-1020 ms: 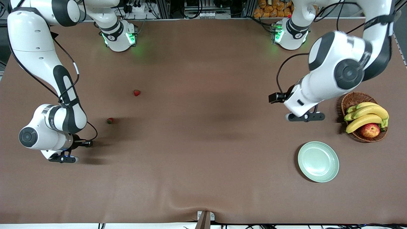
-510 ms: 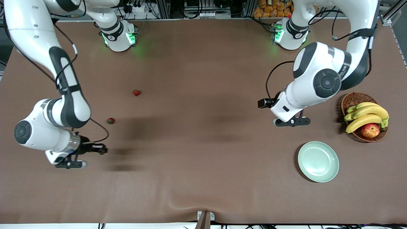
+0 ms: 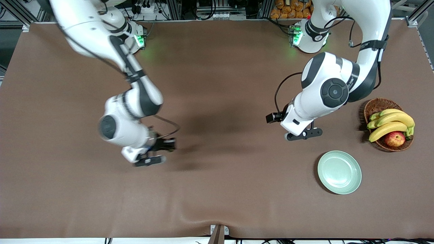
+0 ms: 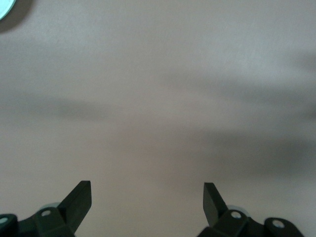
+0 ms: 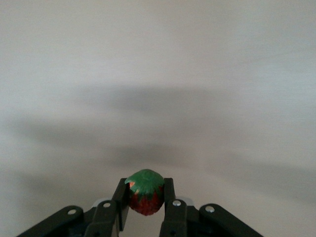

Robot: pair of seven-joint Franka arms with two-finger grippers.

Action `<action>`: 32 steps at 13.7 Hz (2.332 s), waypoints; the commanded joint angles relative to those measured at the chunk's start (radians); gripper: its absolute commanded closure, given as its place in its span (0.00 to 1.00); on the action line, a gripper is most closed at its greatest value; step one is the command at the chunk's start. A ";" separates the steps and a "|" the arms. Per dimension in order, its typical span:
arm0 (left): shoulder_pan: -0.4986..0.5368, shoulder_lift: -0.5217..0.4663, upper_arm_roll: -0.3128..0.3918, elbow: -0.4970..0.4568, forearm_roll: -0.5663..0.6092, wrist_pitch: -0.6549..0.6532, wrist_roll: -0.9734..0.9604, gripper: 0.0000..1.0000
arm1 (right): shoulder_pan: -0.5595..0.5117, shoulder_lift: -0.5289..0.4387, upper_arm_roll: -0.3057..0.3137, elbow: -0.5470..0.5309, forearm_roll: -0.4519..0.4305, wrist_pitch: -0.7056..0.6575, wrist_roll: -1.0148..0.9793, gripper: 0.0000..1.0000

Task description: Collect all strawberries into plate

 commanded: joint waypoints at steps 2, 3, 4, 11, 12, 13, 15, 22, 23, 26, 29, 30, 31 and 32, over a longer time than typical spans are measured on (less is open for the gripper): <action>-0.012 0.105 0.004 0.114 -0.015 -0.006 -0.079 0.00 | 0.126 0.071 -0.015 -0.002 0.031 0.140 0.051 0.77; -0.021 0.114 0.006 0.117 -0.016 -0.006 -0.082 0.00 | 0.154 0.084 -0.015 -0.001 0.031 0.154 0.094 0.74; -0.023 0.119 0.006 0.122 -0.015 -0.004 -0.085 0.00 | 0.186 0.097 -0.016 -0.001 0.030 0.168 0.134 0.73; -0.055 0.183 0.007 0.158 -0.013 0.024 -0.102 0.00 | 0.251 0.137 -0.016 -0.002 0.030 0.235 0.159 0.13; -0.063 0.208 0.007 0.180 -0.012 0.027 -0.128 0.00 | 0.249 0.137 -0.016 -0.002 0.030 0.245 0.159 0.08; -0.069 0.234 0.007 0.197 -0.010 0.037 -0.147 0.00 | 0.240 0.131 -0.016 -0.002 0.031 0.245 0.159 0.05; -0.102 0.269 0.012 0.214 -0.007 0.079 -0.174 0.00 | 0.216 0.106 -0.021 -0.002 0.031 0.231 0.157 0.00; -0.221 0.406 0.050 0.273 0.010 0.350 -0.375 0.00 | -0.006 -0.065 -0.025 -0.083 0.002 -0.016 0.100 0.00; -0.248 0.433 0.072 0.304 0.010 0.353 -0.416 0.00 | -0.042 -0.102 -0.030 -0.125 -0.017 -0.034 0.087 0.00; -0.349 0.510 0.157 0.352 0.008 0.424 -0.563 0.00 | -0.138 -0.188 -0.033 -0.244 -0.154 -0.034 0.070 0.00; -0.425 0.535 0.214 0.352 0.008 0.490 -0.764 0.00 | -0.223 -0.266 -0.035 -0.344 -0.200 -0.036 0.065 0.00; -0.429 0.539 0.216 0.353 0.008 0.513 -0.821 0.00 | -0.255 -0.280 -0.035 -0.372 -0.200 -0.038 0.047 0.00; -0.431 0.545 0.215 0.353 0.007 0.530 -0.858 0.00 | -0.287 -0.287 -0.035 -0.395 -0.200 -0.038 0.006 0.00; -0.442 0.555 0.215 0.355 0.007 0.536 -0.884 0.00 | -0.319 -0.290 -0.038 -0.413 -0.200 -0.038 -0.046 0.00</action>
